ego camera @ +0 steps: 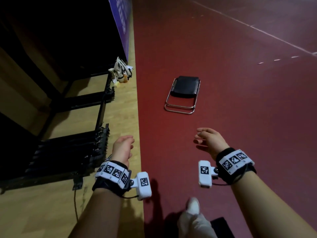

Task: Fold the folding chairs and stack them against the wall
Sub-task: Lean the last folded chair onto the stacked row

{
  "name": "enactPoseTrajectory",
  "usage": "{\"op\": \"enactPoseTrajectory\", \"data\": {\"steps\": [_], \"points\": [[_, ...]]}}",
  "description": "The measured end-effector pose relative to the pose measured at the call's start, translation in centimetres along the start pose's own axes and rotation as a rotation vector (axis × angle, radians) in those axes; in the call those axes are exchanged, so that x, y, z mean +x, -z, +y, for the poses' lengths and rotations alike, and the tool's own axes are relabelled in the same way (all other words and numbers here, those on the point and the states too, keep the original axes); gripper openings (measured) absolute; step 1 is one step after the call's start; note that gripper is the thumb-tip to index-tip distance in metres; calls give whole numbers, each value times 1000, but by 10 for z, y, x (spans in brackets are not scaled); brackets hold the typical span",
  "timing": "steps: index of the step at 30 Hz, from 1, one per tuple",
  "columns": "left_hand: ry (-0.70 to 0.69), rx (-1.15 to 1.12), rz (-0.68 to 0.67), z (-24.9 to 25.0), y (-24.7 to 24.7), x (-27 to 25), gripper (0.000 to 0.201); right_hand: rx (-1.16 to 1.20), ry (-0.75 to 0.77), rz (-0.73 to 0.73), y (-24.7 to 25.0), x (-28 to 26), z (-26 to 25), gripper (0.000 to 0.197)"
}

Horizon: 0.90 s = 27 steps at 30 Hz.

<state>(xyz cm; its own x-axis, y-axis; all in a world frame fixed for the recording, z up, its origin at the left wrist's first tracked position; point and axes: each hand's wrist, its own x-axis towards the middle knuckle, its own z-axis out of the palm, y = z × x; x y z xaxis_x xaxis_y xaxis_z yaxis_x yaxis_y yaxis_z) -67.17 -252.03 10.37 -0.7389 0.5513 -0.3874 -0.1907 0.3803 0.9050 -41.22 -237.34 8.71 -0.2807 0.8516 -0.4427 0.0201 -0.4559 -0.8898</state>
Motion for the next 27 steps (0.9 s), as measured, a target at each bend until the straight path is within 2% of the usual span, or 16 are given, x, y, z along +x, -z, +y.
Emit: {"op": "enactPoseTrajectory", "data": {"steps": [5,14,19,27], "points": [[13,11,-14,43,-49,117,25,38,-19,7,-36,129,-34,18],[-12,-65,97,171,-115,321,20,18,2,-49,-101,348,-164,18],[29,-93,60,210,-154,419,19,10,-31,-61,-127,448,-202,18],[68,-80,-39,276,-220,628,20,56,-69,76,-182,636,-245,18]]}}
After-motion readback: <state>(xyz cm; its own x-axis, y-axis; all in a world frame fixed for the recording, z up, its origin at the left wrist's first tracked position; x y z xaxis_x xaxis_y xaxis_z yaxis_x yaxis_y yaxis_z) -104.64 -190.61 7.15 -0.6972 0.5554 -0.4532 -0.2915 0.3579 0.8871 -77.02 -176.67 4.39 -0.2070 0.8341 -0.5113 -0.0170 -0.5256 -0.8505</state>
